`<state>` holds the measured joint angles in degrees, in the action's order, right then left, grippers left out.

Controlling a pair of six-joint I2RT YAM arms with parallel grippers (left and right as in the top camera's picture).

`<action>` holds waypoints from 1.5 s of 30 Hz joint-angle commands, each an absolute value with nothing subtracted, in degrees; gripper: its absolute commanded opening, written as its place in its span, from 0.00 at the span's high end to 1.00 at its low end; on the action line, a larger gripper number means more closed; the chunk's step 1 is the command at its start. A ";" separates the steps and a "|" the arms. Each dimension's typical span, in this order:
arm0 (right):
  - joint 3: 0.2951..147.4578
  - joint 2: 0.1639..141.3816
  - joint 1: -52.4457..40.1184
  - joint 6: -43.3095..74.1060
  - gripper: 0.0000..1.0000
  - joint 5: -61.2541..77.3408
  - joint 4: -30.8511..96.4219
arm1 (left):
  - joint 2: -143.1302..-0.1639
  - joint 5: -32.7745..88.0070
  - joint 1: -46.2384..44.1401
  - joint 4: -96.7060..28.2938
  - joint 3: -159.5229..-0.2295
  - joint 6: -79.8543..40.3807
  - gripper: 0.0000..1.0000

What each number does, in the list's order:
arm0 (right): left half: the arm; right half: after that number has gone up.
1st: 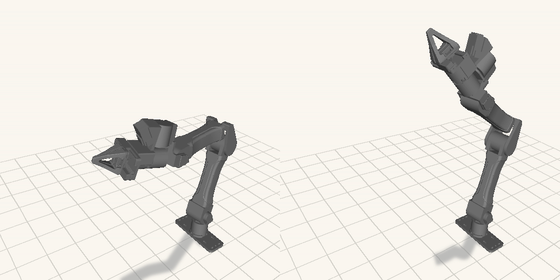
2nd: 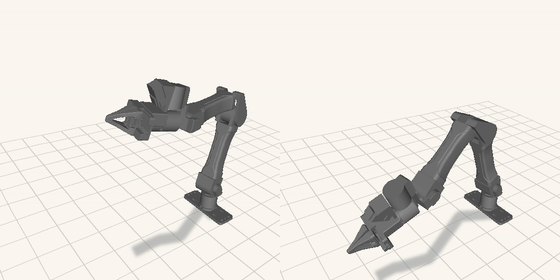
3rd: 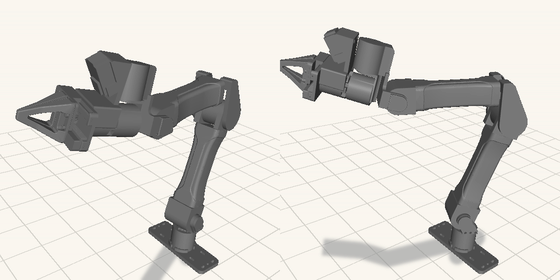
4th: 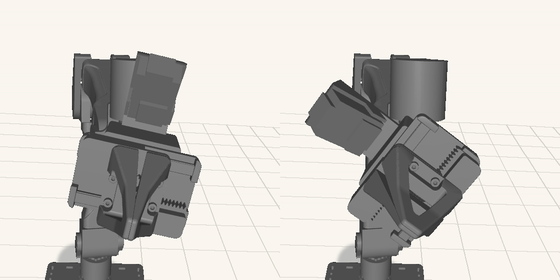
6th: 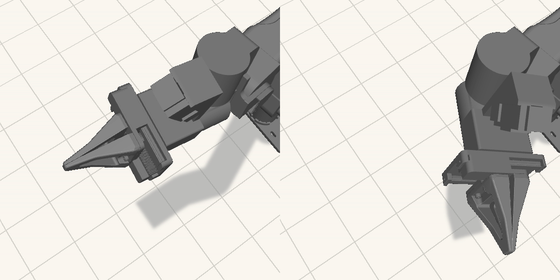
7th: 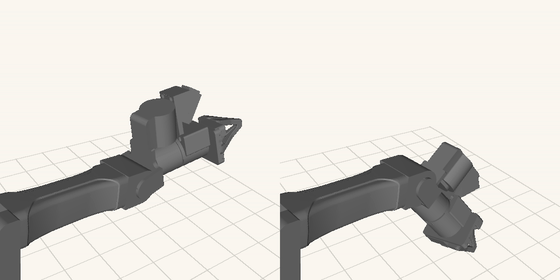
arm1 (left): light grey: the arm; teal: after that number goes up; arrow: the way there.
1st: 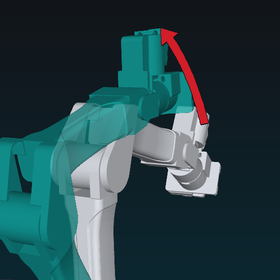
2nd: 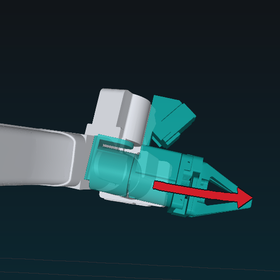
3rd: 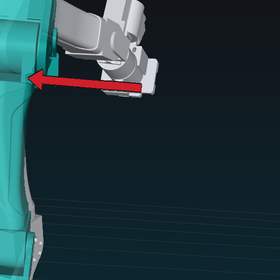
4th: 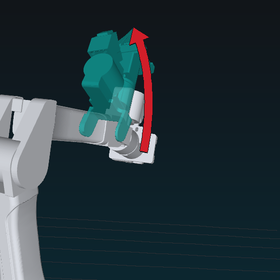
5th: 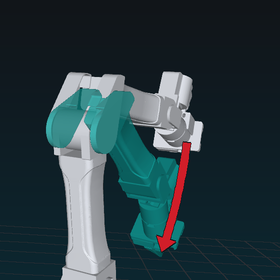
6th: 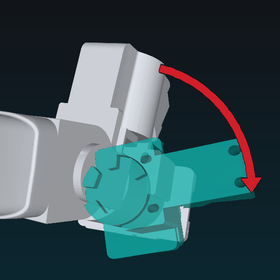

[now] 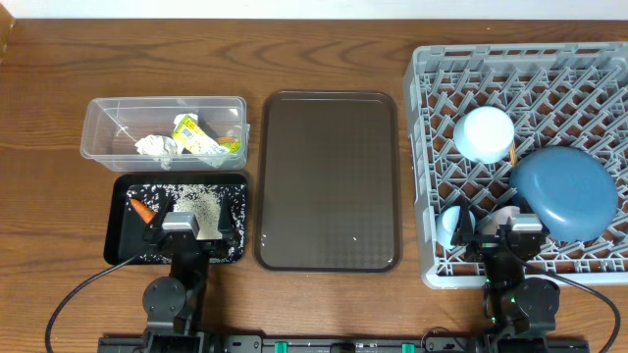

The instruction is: Sort waste into correct bins and load items into the dishwasher rack

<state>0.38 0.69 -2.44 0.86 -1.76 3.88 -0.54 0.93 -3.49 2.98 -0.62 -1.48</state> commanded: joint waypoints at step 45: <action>0.32 0.64 -2.98 1.23 0.01 -2.33 4.10 | -0.62 0.82 -3.62 -4.05 -0.23 -1.10 0.02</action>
